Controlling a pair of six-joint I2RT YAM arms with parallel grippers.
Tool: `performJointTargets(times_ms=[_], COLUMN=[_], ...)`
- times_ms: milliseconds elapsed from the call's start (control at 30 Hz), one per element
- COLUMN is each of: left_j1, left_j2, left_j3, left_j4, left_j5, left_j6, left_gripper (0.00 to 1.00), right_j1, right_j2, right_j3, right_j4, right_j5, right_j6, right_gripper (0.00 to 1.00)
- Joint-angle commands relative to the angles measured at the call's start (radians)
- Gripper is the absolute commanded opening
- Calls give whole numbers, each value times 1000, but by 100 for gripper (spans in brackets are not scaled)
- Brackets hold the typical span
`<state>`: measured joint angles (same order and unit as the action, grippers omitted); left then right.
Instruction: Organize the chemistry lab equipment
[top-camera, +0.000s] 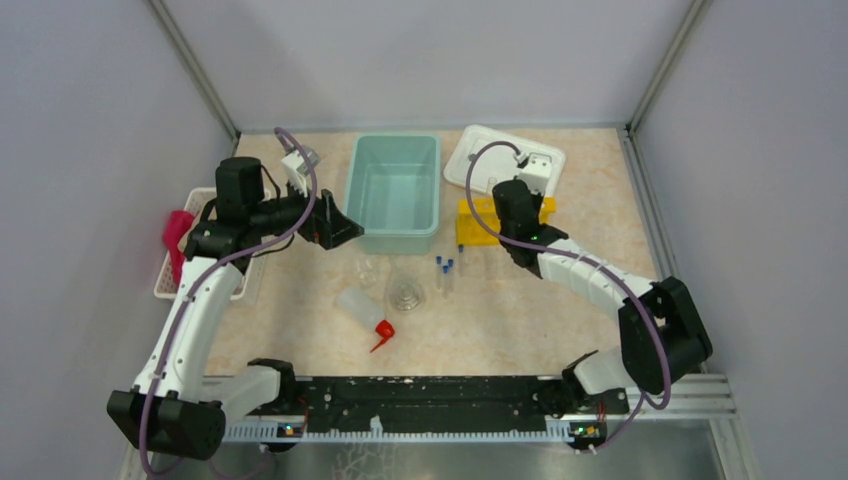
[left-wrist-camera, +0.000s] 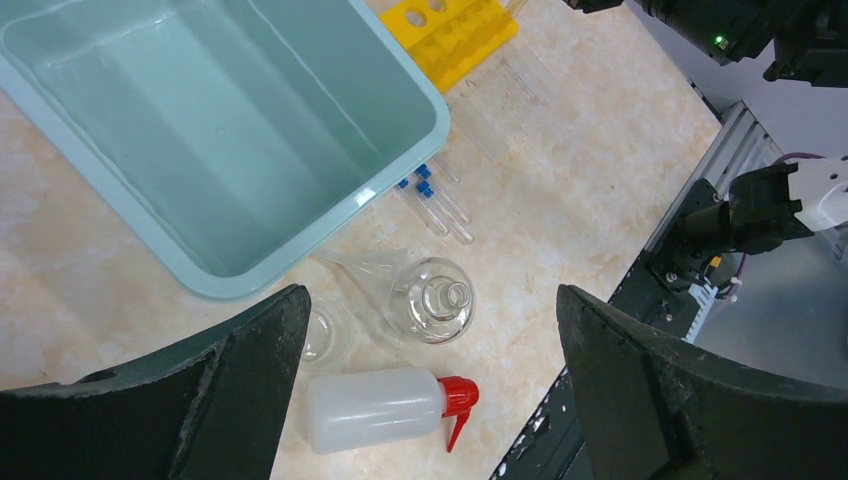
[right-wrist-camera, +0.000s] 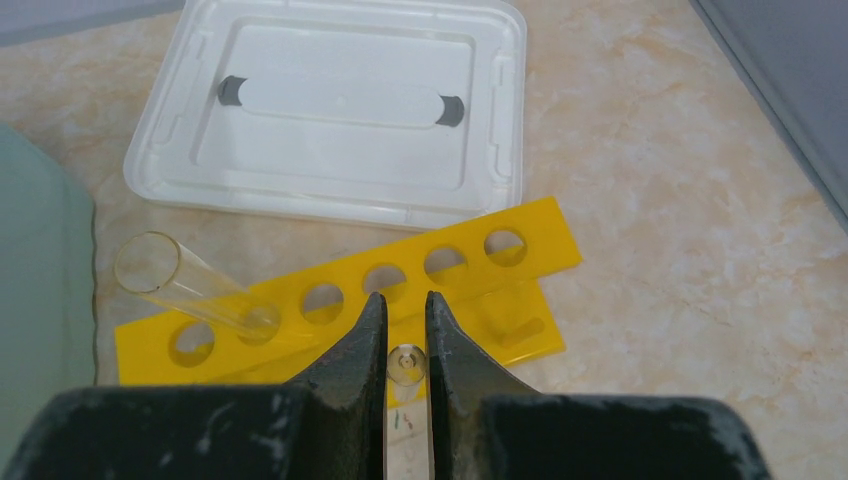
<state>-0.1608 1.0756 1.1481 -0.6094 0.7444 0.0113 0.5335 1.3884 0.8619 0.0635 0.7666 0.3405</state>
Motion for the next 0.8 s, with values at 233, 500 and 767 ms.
performJointTargets(times_ms=[233, 500, 767], left_j1=[4, 4, 4], left_j2=[-1, 1, 2], left_j3=[33, 36, 42], left_j4=[8, 8, 8], left_j5=[14, 16, 18], left_j6=[-6, -1, -2], left_gripper=[99, 99, 99], right_j1=[-10, -13, -15], right_j2=[26, 44, 63], right_j3=[-15, -18, -23], right_j4=[84, 88, 90], right_j5=[32, 31, 23], right_j6=[-6, -1, 4], right_gripper=[0, 0, 0])
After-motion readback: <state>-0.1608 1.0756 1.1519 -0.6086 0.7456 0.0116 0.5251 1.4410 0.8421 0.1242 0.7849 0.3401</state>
